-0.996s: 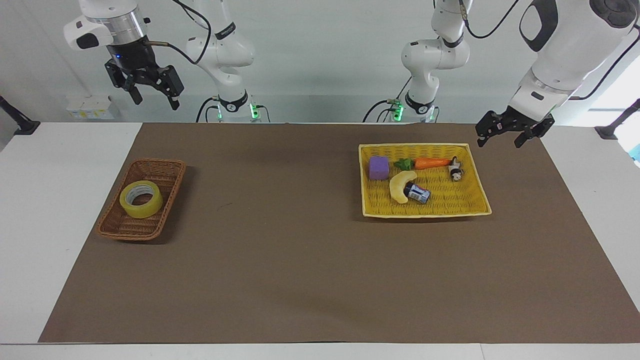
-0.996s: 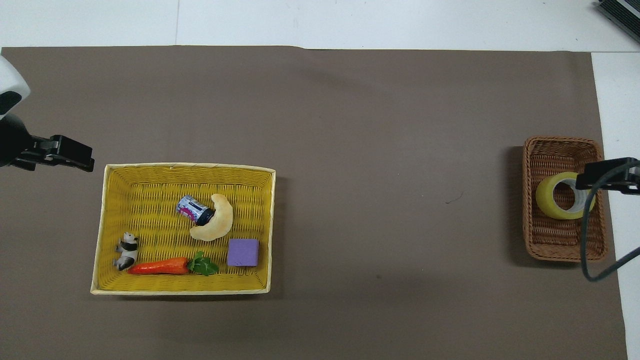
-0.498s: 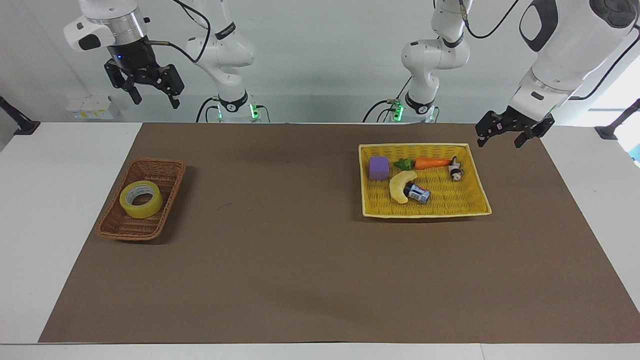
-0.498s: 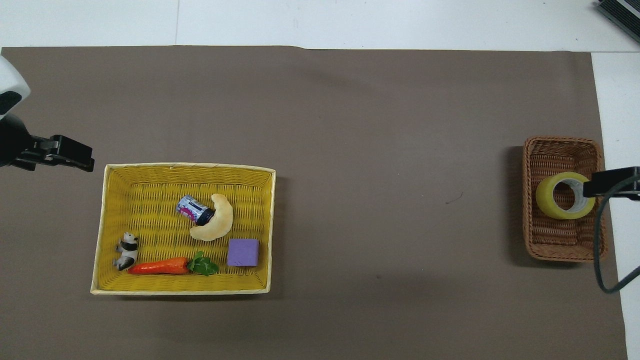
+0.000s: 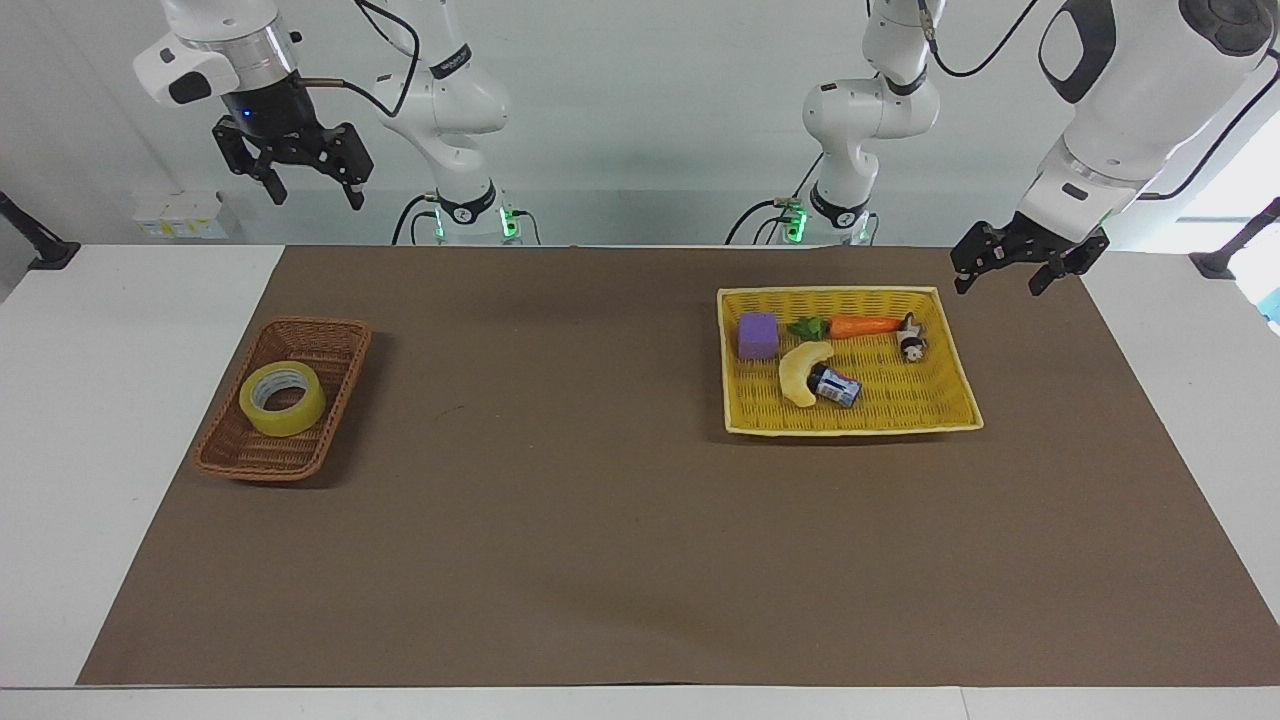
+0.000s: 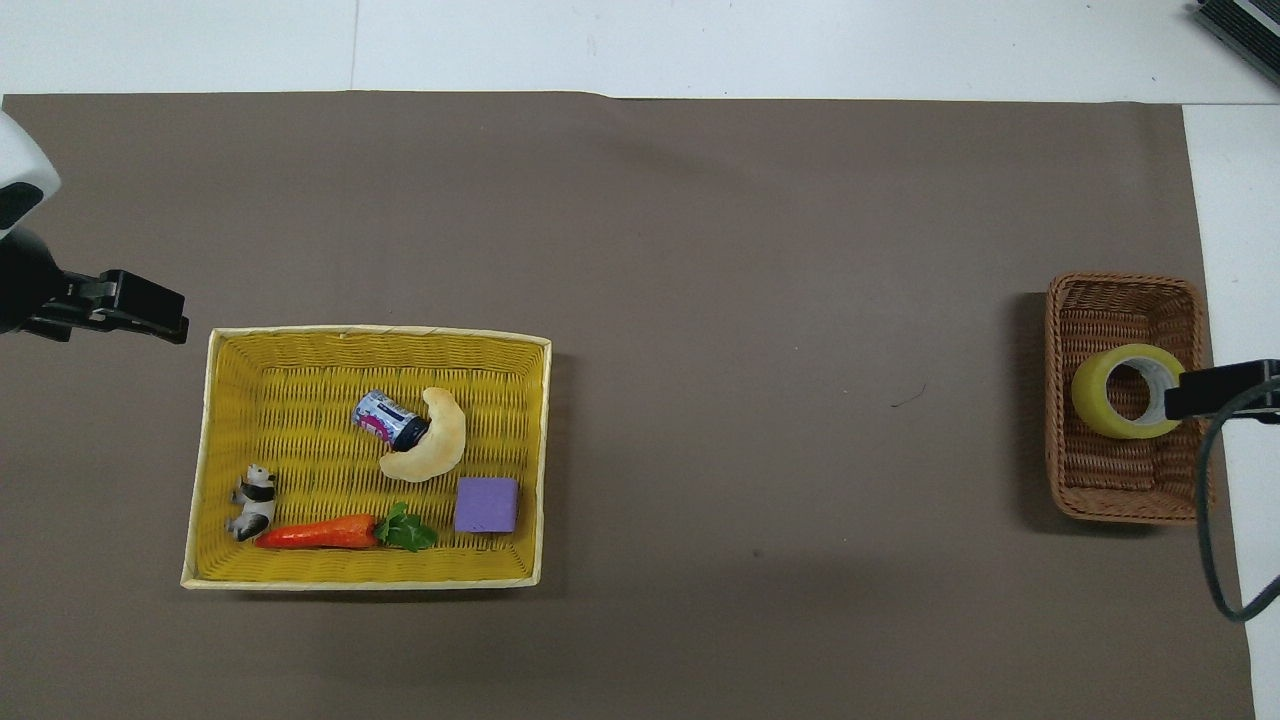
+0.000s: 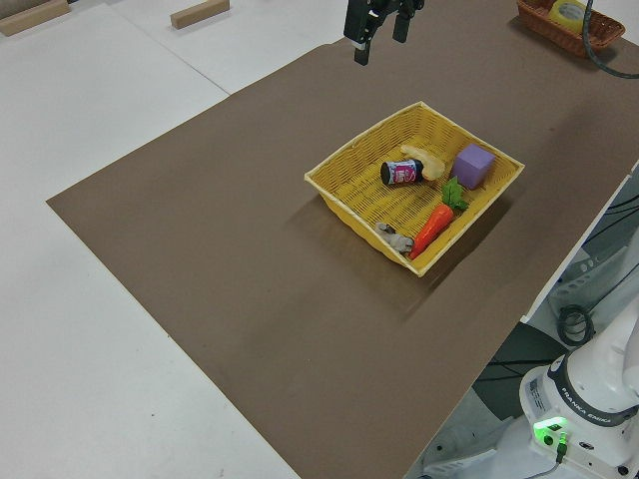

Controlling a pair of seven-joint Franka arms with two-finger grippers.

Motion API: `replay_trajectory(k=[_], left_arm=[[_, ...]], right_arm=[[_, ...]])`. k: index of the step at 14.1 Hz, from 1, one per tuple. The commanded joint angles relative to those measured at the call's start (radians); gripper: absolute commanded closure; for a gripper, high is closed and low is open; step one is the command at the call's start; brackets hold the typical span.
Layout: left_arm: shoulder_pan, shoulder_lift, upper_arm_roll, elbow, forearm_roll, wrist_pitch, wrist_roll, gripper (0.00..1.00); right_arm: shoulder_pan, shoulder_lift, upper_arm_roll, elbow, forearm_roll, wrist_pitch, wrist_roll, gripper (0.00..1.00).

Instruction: Move tape to another basket

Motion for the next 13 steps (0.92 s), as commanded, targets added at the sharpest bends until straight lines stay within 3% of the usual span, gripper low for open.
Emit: replay_trajectory(k=[1,13], left_arm=[[0.011,0.012,-0.007,0.027,0.009,-0.028,0.011,0.00],[0.010,0.012,-0.007,0.027,0.009,-0.028,0.011,0.00]], right_arm=[[-0.014,-0.022,0.005,-0.025,0.000,-0.010,-0.027,0.00],[-0.012,-0.016,0.007,-0.015,-0.031,0.003,-0.069,0.00]])
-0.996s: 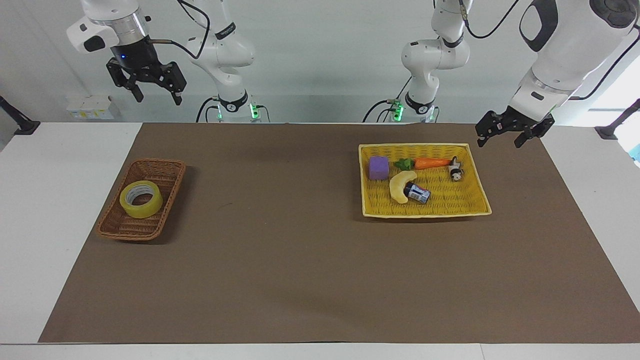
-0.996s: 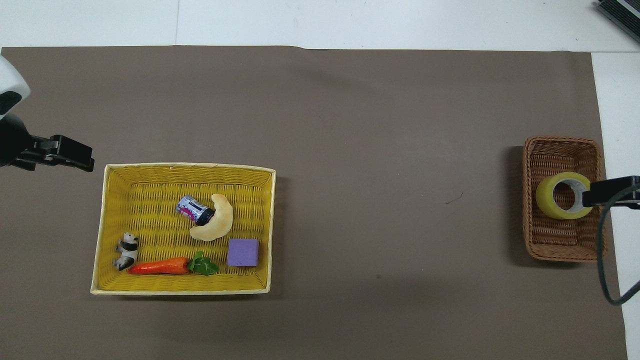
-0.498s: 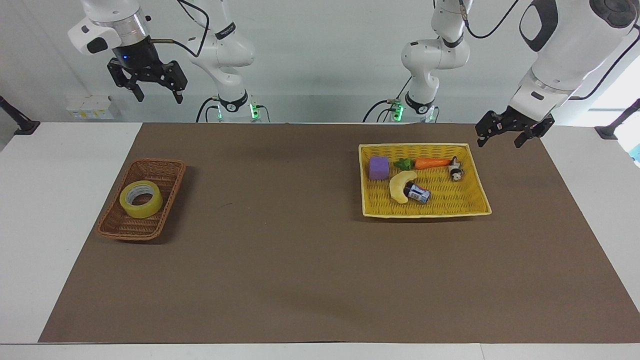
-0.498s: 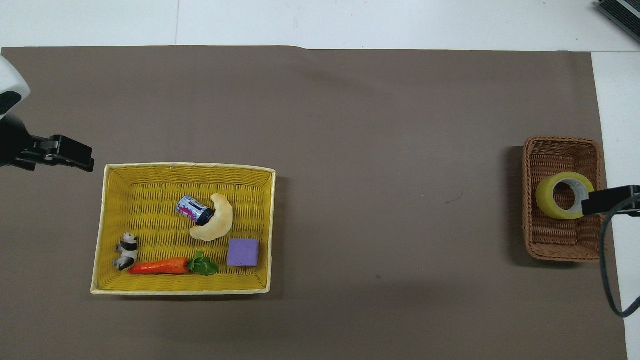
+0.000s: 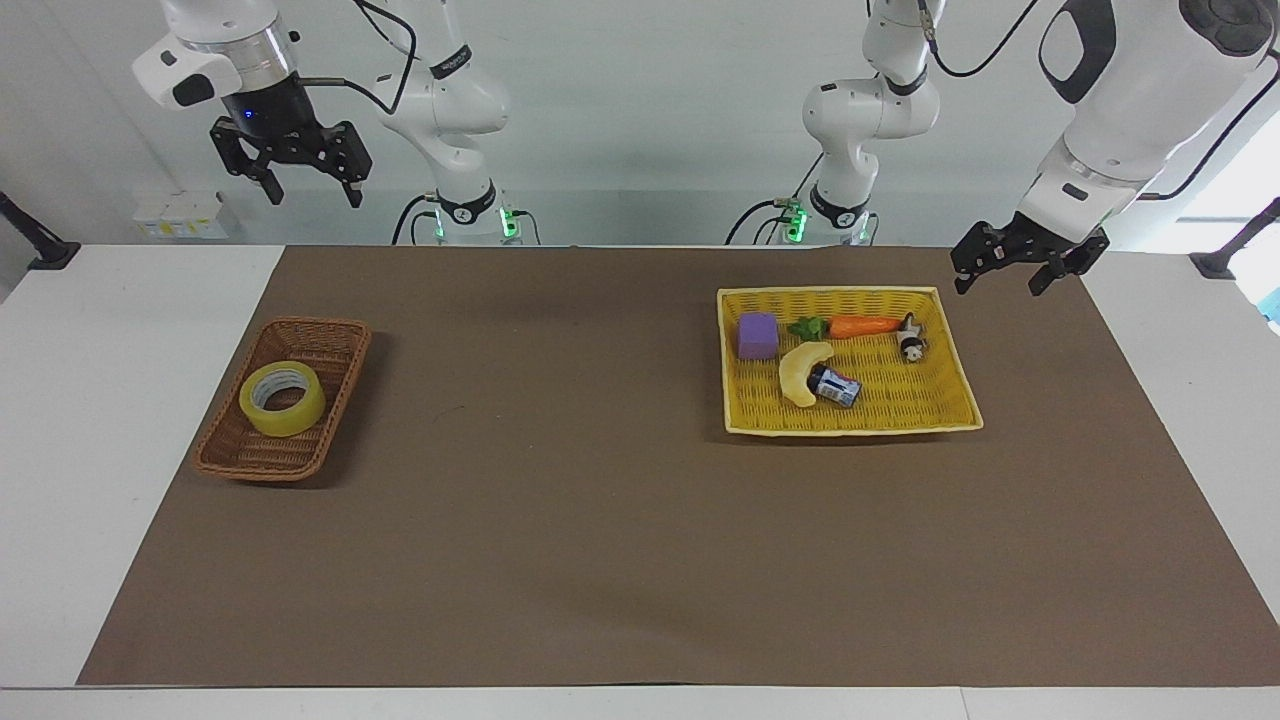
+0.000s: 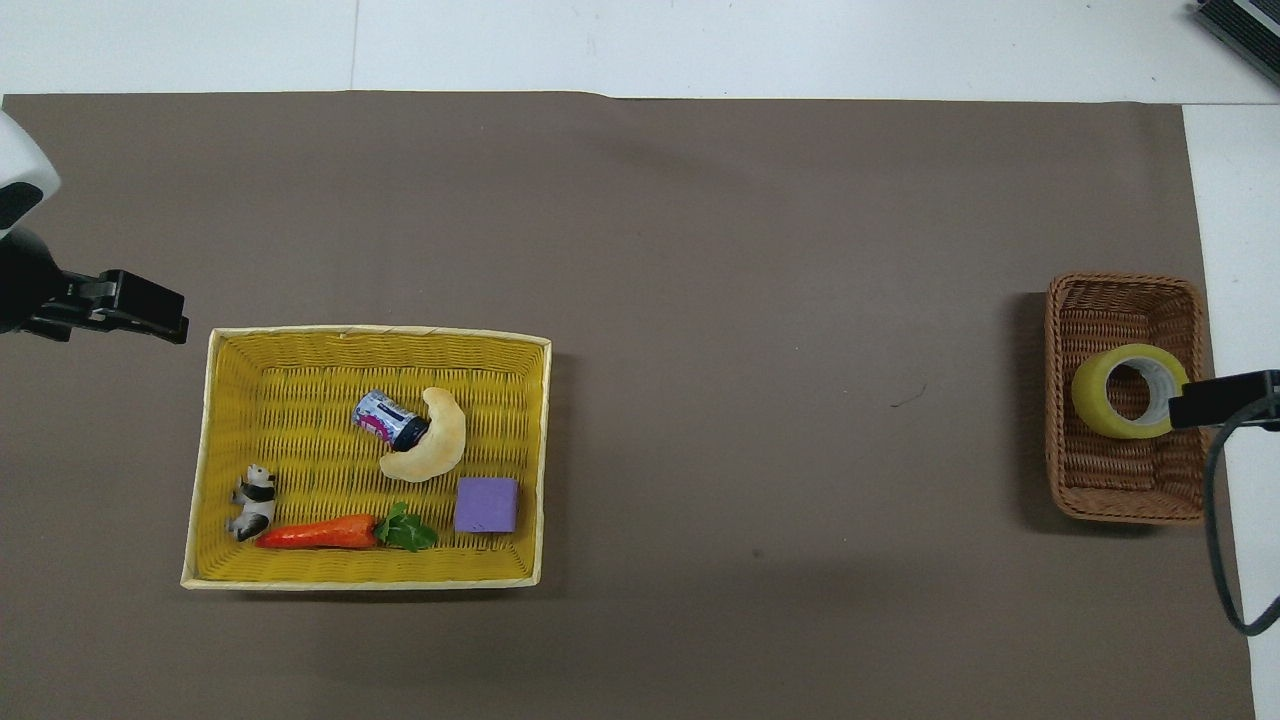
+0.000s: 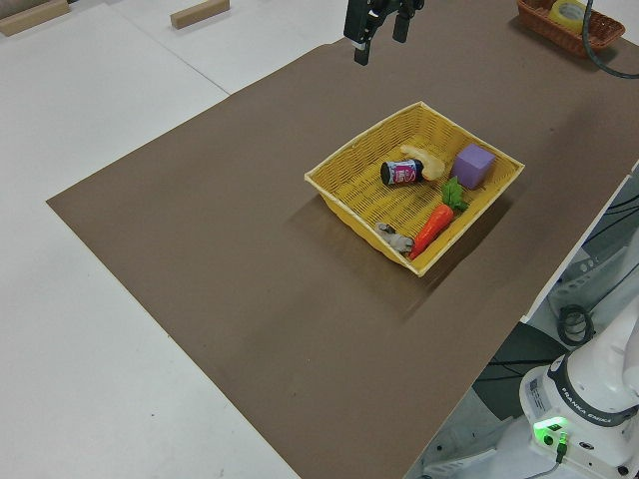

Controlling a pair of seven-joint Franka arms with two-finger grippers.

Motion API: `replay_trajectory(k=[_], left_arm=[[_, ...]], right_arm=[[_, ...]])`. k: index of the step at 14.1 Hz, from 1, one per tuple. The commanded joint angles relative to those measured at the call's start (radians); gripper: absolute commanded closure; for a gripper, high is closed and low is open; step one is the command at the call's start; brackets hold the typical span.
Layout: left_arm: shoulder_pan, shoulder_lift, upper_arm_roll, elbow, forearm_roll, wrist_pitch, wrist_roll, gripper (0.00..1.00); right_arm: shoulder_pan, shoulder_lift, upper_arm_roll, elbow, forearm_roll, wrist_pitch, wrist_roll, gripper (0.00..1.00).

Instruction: Move tape to another basket

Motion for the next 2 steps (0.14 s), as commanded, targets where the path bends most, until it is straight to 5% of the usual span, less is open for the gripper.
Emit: replay_trajectory(k=[1,2], left_arm=[[0.011,0.012,-0.007,0.027,0.009,-0.028,0.011,0.00],[0.010,0.012,-0.007,0.027,0.009,-0.028,0.011,0.00]], right_arm=[[-0.012,-0.016,0.007,-0.015,-0.018,0.014,-0.028,0.00],[-0.012,-0.016,0.007,-0.015,-0.018,0.013,-0.031,0.00]])
